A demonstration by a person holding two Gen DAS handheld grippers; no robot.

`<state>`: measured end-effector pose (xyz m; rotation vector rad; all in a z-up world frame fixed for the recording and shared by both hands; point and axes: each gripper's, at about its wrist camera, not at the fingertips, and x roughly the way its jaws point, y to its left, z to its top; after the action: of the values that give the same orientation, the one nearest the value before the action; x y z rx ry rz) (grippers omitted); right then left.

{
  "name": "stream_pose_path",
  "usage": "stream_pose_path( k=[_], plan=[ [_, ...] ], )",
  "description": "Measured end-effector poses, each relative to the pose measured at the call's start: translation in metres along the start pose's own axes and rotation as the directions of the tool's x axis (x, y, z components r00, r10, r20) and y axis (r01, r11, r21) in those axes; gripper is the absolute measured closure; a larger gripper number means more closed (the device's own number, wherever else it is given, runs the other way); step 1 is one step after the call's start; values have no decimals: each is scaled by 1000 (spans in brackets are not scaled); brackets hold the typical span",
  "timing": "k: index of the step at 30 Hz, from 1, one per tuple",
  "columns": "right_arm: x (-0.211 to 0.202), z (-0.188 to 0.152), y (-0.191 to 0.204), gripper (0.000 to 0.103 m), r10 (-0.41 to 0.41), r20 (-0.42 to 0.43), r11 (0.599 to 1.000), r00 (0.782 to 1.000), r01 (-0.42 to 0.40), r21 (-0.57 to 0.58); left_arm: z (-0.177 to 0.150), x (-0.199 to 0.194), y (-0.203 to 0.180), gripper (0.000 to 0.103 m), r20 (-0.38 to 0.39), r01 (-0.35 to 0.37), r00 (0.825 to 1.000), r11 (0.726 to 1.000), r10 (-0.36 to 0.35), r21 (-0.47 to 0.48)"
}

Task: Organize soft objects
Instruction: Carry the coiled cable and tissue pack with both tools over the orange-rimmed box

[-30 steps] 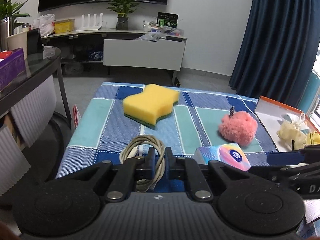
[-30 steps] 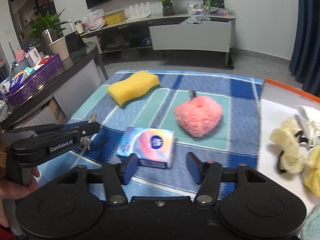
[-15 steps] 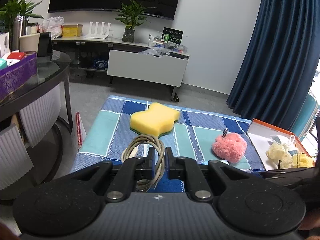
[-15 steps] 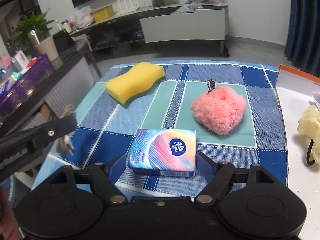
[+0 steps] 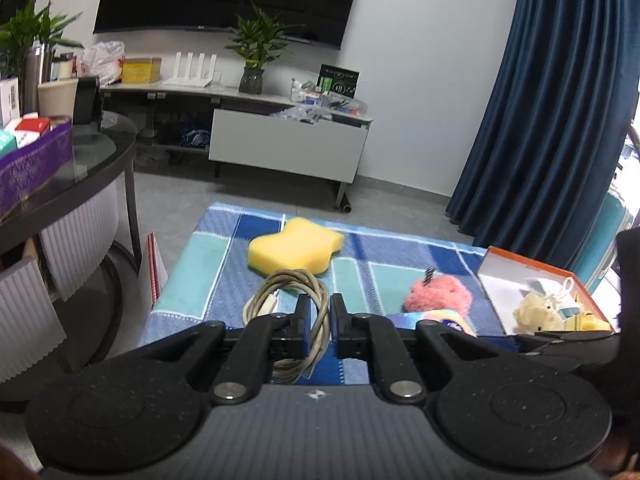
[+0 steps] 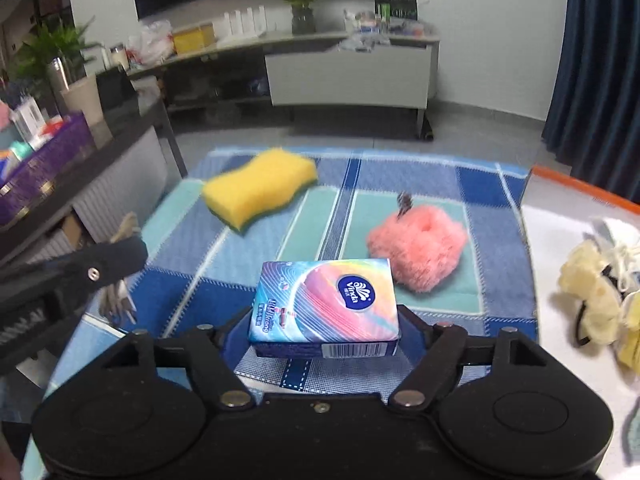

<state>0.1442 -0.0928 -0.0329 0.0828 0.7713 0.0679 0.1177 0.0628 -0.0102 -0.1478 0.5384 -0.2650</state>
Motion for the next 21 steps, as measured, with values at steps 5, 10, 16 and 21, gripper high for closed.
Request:
stream_pose_path(
  k=[5,10,16,21],
  plan=[
    [-32,4,-10,14,2,44,1000,999,-2,-2,4,-14,-16,90,14,13,1000,1000,-13,22],
    [-65,2,-21,14,-11,87,1000,996,12,-5,3,-24,-37,90,12,5,1000,999,-5,50],
    [-97,-5,-42,14,-49,123,999,991,47,16,1,-35,-61,90,4,-3,1000,997,3,83],
    [-121,-12,-58,14,-75,152,997,986,70,35,0,-45,-80,90,10,9,1000,994,-10,106]
  ],
)
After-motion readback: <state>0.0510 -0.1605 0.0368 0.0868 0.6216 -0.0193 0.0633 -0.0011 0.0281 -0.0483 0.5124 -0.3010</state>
